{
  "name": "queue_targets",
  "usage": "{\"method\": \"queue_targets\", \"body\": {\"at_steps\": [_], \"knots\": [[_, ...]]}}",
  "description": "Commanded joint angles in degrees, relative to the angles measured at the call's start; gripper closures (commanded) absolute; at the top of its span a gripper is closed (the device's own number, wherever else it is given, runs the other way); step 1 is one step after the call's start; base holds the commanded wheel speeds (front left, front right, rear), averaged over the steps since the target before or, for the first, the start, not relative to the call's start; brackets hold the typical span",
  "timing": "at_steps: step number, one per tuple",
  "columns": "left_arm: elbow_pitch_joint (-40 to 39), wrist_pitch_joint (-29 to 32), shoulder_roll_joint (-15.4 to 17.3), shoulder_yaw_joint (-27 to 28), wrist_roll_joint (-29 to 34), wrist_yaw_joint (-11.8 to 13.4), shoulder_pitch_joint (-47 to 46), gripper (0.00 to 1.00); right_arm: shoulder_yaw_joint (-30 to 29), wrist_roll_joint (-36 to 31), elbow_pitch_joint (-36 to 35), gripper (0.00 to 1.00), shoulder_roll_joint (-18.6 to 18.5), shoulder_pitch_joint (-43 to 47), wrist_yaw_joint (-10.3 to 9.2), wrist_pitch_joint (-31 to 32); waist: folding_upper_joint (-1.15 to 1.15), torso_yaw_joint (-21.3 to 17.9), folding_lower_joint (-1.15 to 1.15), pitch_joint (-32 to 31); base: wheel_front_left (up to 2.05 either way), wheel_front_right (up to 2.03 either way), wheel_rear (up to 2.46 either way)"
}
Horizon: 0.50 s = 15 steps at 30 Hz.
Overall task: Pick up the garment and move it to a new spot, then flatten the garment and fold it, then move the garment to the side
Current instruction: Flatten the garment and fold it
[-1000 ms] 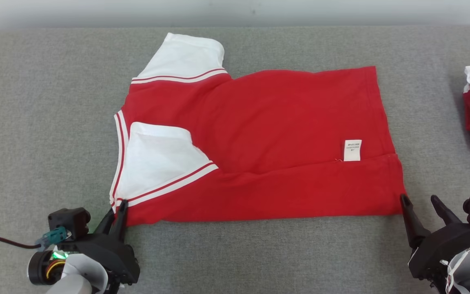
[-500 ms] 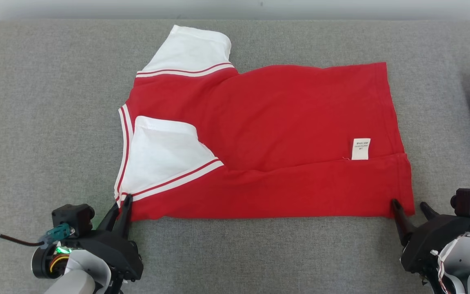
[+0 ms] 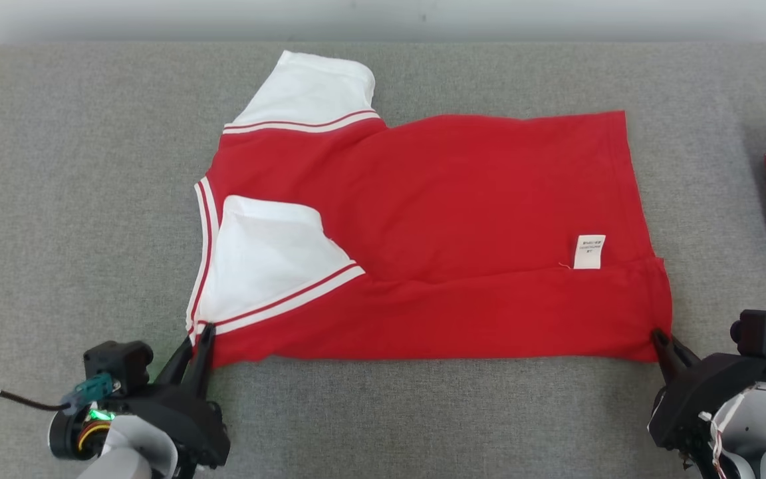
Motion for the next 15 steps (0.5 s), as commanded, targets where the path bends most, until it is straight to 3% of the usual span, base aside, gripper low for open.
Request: {"method": "queue_targets", "body": {"at_steps": [1,7,15], "knots": [[-0.11,-0.12,0.95,-0.35,-0.49,0.15,2.2,1.0,0.19,1.07,-0.98,1.0,0.11,1.3,-0.12,0.25,0.0,-0.25,-0.01,-0.95,0.0,0.0,0.0],[-5.23,0.17,5.12,-0.07,-0.14,1.69,6.0,1.0,0.17,3.98,-5.72,1.0,0.13,5.44,-0.12,2.56,0.0,-0.55,-0.01,-2.22,0.0,0.0,0.0],[-16.47,1.71,9.66,0.73,-1.31,7.57,13.8,1.0,-1.34,7.3,-9.89,1.0,0.08,12.46,-0.12,9.27,0.0,-0.96,-0.01,-3.82,0.0,0.0,0.0]]}}
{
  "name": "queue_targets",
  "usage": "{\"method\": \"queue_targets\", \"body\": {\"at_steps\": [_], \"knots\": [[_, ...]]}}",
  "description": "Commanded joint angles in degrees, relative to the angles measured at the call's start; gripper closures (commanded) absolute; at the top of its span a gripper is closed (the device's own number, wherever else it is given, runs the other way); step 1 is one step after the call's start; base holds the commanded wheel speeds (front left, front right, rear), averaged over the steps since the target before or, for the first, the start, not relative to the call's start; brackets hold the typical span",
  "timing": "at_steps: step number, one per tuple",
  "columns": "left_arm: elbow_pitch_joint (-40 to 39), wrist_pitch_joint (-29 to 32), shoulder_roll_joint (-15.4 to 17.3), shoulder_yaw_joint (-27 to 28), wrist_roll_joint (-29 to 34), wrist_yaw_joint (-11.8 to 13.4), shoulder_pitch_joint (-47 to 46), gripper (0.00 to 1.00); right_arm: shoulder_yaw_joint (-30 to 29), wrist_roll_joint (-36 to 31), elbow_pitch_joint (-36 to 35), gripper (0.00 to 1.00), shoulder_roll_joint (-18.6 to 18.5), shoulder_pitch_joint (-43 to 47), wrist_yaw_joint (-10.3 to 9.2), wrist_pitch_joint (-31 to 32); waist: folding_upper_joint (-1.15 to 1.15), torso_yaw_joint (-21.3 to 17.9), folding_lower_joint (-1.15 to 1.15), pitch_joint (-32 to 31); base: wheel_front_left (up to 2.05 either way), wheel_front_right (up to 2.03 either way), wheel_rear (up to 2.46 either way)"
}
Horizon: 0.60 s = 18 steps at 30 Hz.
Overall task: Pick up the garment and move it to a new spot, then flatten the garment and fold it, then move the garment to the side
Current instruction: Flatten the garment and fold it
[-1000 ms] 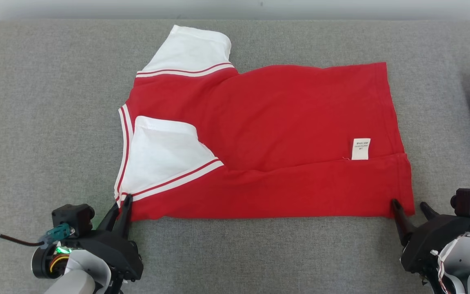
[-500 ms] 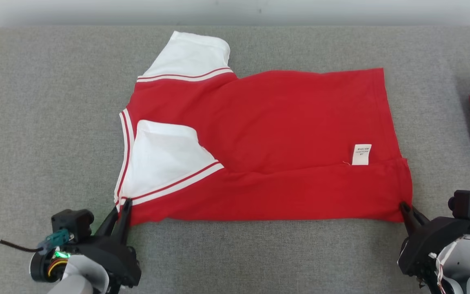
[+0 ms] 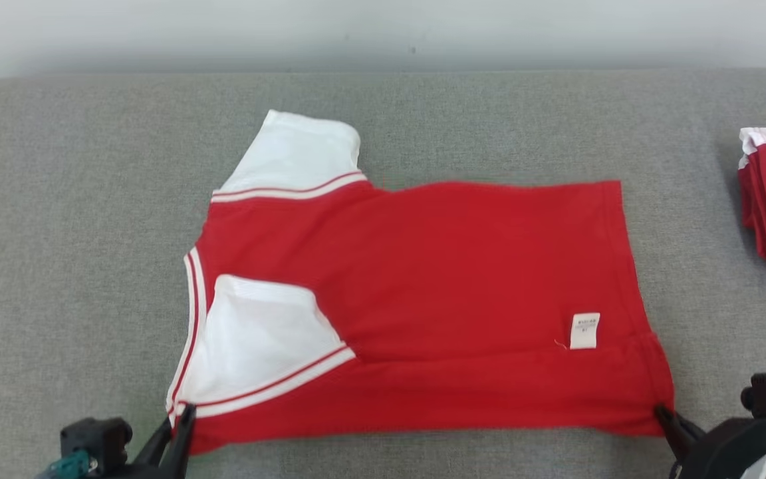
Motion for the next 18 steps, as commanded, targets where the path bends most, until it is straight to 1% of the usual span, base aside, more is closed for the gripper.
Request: {"method": "queue_targets", "body": {"at_steps": [1,7,10,15,18], "knots": [[-1.73,0.49,1.2,0.33,-0.46,1.09,2.14,1.0,-0.24,0.9,-0.9,1.0,-0.05,1.87,-0.12,1.08,-0.01,-0.22,0.0,-0.46,0.0,0.0,0.0],[-6.94,1.7,3.48,0.37,-1.7,3.67,6.59,1.0,0.38,2.48,-2.81,1.0,-0.04,5.14,-0.12,2.87,-0.01,-0.58,0.0,-1.13,0.0,0.0,0.0],[-8.0,1.7,3.82,0.48,-2.25,4.52,7.98,1.0,1.63,3.23,-2.44,1.0,-0.02,6.22,-0.12,3.23,-0.01,-0.68,0.0,-1.61,0.0,0.0,0.0],[-8.21,2.23,3.46,-0.39,-2.86,4.07,9.14,1.0,3.49,4.73,-1.53,1.0,-0.02,7.46,-0.12,4.14,-0.01,-0.81,0.0,-2.4,0.0,0.0,0.0],[-6.95,2.98,4.39,-1.26,-1.82,4.7,9.78,1.0,3.7,2.66,-1.66,1.0,-0.04,8.15,-0.12,5.14,-0.01,-0.96,0.0,-2.84,0.0,0.0,0.0]]}}
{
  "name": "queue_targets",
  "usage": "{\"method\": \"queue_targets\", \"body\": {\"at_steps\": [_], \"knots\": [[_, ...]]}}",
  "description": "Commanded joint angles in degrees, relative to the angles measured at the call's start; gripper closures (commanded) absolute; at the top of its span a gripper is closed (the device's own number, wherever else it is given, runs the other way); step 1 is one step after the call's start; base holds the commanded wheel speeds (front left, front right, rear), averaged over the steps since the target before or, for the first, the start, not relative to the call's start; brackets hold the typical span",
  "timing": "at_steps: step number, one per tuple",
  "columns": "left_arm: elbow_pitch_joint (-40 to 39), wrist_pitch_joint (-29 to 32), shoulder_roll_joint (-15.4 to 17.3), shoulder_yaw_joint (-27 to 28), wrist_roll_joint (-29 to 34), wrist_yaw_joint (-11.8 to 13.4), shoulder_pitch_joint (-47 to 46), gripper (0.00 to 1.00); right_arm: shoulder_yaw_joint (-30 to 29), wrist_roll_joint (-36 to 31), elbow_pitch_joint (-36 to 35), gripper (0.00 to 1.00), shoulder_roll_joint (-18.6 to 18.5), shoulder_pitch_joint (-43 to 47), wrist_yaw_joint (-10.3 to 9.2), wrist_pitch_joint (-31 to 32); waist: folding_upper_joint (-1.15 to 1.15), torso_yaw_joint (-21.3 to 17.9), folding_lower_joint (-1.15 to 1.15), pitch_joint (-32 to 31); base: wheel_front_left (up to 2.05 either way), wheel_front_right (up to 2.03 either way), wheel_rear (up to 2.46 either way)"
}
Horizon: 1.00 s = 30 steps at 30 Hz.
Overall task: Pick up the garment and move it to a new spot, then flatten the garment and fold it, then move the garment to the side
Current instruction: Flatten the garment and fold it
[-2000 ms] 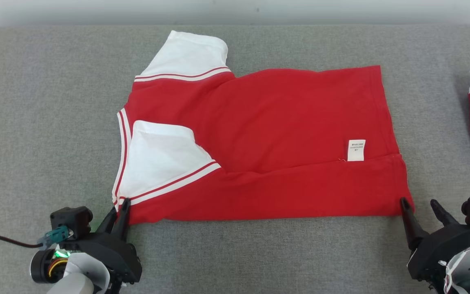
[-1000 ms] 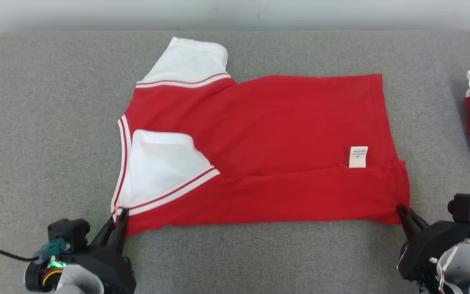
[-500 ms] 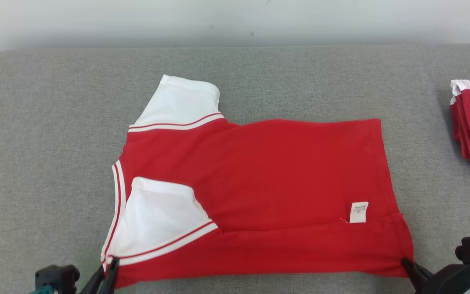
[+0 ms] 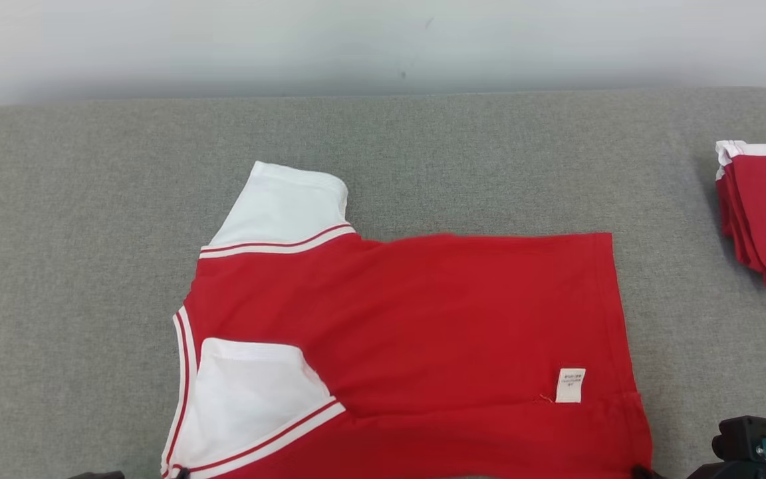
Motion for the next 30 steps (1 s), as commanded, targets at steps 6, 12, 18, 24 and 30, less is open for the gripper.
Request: {"method": "queue_targets", "body": {"at_steps": [6,12,18,24,30], "knots": [[0.91,0.07,0.69,0.11,0.05,0.61,0.92,1.0,-0.35,-1.8,-0.17,1.0,-0.01,0.17,-0.12,0.52,0.0,-0.09,0.0,-0.57,0.0,0.0,0.0],[1.36,-0.66,-0.28,0.22,0.06,0.19,0.02,0.31,-0.21,-0.77,0.22,0.0,0.0,0.01,-0.12,-0.66,0.0,0.03,0.0,-0.8,0.0,0.0,0.0],[0.48,-2.78,0.03,2.5,-0.55,1.84,0.32,0.0,-2.02,-1.95,-2.23,0.0,0.0,-1.11,-0.12,-3.38,0.0,0.1,0.0,-1.23,0.0,0.0,0.0],[-2.51,-5.85,1.04,6.01,0.73,2.44,-3.43,0.0,-3.39,-3.55,-7.16,0.0,-0.16,-3.72,-0.12,-5.97,0.0,-0.11,0.0,-1.02,0.0,0.0,0.0],[-1.71,-1.08,1.8,4.93,4.03,-0.42,-15.07,0.0,-0.63,-4.63,-10.49,0.0,-3.23,-10.74,-0.12,-5.23,0.0,-1.12,0.0,2.08,0.0,0.0,0.0]]}}
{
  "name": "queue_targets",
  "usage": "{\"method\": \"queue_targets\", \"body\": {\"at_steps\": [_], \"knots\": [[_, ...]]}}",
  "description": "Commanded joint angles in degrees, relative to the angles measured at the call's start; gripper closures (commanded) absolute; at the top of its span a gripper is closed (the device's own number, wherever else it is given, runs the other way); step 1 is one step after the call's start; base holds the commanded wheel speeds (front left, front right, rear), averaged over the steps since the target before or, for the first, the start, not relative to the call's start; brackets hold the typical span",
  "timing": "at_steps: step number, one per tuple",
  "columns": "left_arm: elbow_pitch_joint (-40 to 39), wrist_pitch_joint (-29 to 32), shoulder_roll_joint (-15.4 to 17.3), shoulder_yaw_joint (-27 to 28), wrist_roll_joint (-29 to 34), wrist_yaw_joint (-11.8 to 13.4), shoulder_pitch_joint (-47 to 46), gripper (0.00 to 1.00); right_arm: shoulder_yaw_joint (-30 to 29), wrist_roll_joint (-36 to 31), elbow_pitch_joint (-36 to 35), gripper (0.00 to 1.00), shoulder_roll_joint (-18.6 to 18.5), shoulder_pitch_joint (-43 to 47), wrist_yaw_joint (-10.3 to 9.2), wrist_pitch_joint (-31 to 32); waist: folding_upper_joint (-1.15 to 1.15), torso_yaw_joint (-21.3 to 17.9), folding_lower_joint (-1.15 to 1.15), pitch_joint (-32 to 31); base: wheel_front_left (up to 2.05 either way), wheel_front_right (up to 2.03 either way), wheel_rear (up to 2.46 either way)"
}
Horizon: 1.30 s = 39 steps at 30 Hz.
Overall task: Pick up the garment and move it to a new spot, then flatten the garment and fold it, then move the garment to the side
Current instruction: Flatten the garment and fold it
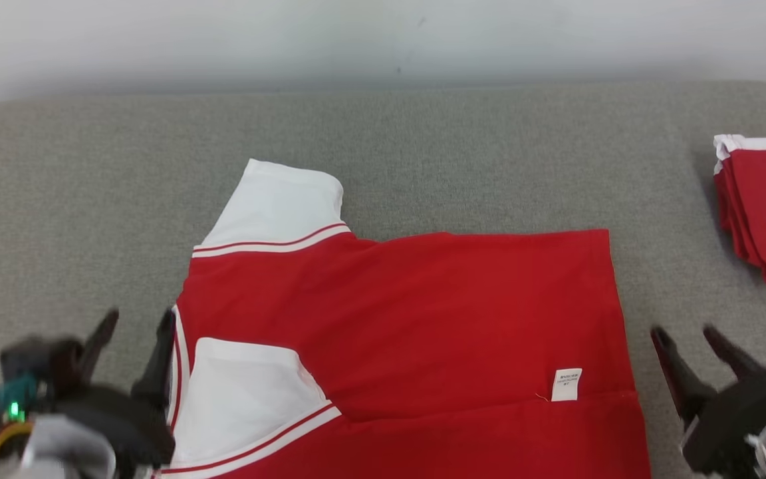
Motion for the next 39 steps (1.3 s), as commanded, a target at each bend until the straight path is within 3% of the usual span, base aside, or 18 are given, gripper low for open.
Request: {"method": "queue_targets", "body": {"at_steps": [1,11,21,26,37,38,39], "knots": [[1.28,1.6,0.02,-0.61,0.82,-1.15,-3.61,0.0,1.23,-0.45,-0.34,0.0,-1.04,-2.7,-0.12,0.03,0.0,-0.94,0.0,2.38,0.0,0.0,0.0],[14.69,15.19,-2.9,-7.2,8.34,-11.13,-29.22,0.0,12.64,0.82,5.47,0.0,-6.28,-19.99,-0.12,-0.5,0.0,-5.54,0.0,12.19,0.0,0.0,0.0],[28.21,23.51,-4.63,-9.43,10.41,-16.42,-42.96,0.0,17.74,1.19,9.8,0.0,-7.67,-27.69,-0.12,-4.44,0.0,-10.03,0.0,19.01,0.0,0.0,0.0],[31.47,25.33,-4.21,-9.67,10.99,-16.49,-45.43,0.0,18.18,0.41,10.2,0.0,-7.59,-27.76,-0.12,-5.89,0.0,-10.93,0.0,19.98,0.0,0.0,0.0],[35.68,27.53,-4.51,-9.92,10.87,-13.58,-45.36,0.0,17.6,-0.08,10.9,0.0,-7.61,-25.94,-0.12,-6.32,0.0,-10.52,0.0,18.86,0.0,0.0,0.0],[35.98,27.64,-4.77,-9.93,10.58,-13.47,-45.19,0.05,17.67,-0.07,10.85,0.0,-7.61,-26.06,-0.12,-6.1,0.0,-10.47,0.0,18.73,0.0,0.0,0.0],[36.38,27.86,-5.02,-9.84,10.22,-13.29,-44.98,0.19,17.69,-0.03,10.79,0.0,-7.67,-26.1,-0.12,-6.02,0.0,-10.41,0.0,18.59,0.0,0.0,0.0]]}}
